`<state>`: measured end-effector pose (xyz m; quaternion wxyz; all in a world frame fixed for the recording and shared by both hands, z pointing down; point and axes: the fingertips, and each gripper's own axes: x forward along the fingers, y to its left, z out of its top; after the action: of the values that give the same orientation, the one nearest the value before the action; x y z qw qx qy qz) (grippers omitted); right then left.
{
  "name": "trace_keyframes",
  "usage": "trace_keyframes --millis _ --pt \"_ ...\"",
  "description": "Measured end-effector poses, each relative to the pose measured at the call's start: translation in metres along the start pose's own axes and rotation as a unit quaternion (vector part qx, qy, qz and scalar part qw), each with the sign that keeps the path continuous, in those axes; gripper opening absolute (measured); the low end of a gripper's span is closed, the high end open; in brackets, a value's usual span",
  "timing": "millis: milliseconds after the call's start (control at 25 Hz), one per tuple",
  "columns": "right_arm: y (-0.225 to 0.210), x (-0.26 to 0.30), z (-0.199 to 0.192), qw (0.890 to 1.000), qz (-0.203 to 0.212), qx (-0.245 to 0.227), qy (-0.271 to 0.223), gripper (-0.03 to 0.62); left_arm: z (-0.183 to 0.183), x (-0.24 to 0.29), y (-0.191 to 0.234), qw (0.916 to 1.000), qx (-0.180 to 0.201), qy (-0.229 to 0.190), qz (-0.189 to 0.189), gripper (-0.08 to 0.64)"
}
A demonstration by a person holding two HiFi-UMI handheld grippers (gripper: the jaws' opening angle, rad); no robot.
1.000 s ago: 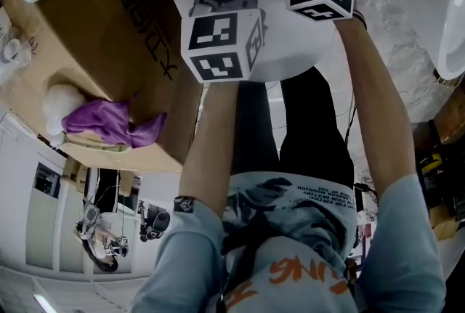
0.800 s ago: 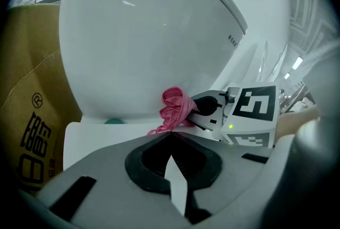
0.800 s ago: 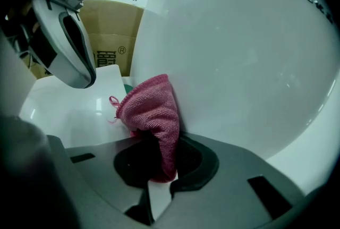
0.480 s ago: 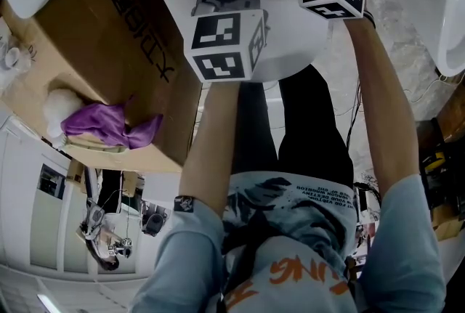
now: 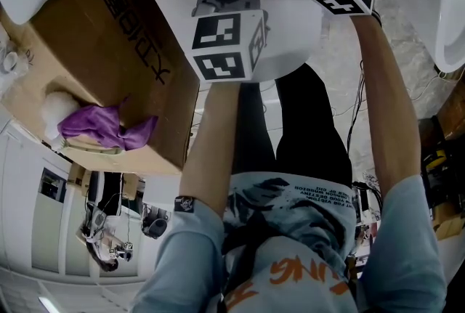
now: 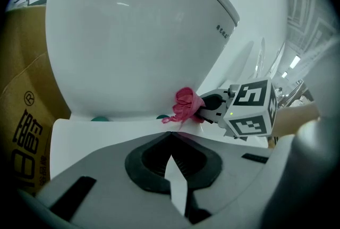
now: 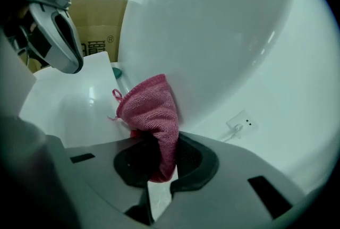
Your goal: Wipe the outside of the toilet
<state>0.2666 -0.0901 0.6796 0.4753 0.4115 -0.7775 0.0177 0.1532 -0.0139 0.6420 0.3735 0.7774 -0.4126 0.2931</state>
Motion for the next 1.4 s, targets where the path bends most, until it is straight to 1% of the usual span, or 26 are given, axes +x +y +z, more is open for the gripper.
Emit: trace_keyframes --millis 160,320,400,480,640,840,960,1080,1200,1280,1400 --pt "-0.008 -0.010 -0.026 0.999 -0.001 0.026 0.040 0.064 -0.002 -0.001 -0.007 1.0000 0.000 -0.003 -0.004 0.020" --pt "-0.007 -0.032 -0.051 0.996 -0.004 0.073 0.057 0.066 -0.005 -0.006 -0.009 1.0000 0.000 -0.007 -0.005 0.020" --pt "-0.003 -0.045 -0.059 0.994 -0.005 0.092 0.061 0.066 -0.007 -0.011 -0.011 1.0000 0.000 -0.007 -0.005 0.020" --pt "0.002 -0.058 -0.063 0.993 -0.007 0.098 0.061 0.066 -0.008 -0.015 -0.014 0.9999 0.001 -0.010 -0.006 0.020" --pt "0.012 -0.082 -0.061 0.992 -0.007 0.119 0.042 0.066 -0.009 -0.023 -0.018 0.9998 0.005 -0.019 -0.005 0.020" --pt "0.025 -0.109 -0.054 0.986 0.002 0.166 0.020 0.066 -0.014 -0.038 -0.025 0.9995 0.005 -0.030 -0.001 0.020" --pt "0.034 -0.122 -0.046 0.983 0.013 0.185 0.015 0.066 -0.012 -0.056 -0.023 0.9983 0.010 -0.053 0.025 0.020" --pt "0.036 -0.137 -0.027 0.978 0.020 0.207 0.000 0.066 -0.006 -0.078 -0.019 0.9957 -0.002 -0.081 0.046 0.020" --pt "0.037 -0.163 -0.005 0.971 0.029 0.237 -0.016 0.066 -0.005 -0.104 -0.020 0.9943 -0.013 -0.088 0.059 0.020" --pt "0.036 -0.180 0.012 0.971 0.035 0.237 -0.025 0.066 0.001 -0.123 -0.023 0.9932 -0.018 -0.094 0.066 0.020" --pt "0.035 -0.201 0.038 0.970 0.041 0.237 -0.041 0.066 0.019 -0.153 -0.027 0.9905 -0.016 -0.112 0.078 0.020"
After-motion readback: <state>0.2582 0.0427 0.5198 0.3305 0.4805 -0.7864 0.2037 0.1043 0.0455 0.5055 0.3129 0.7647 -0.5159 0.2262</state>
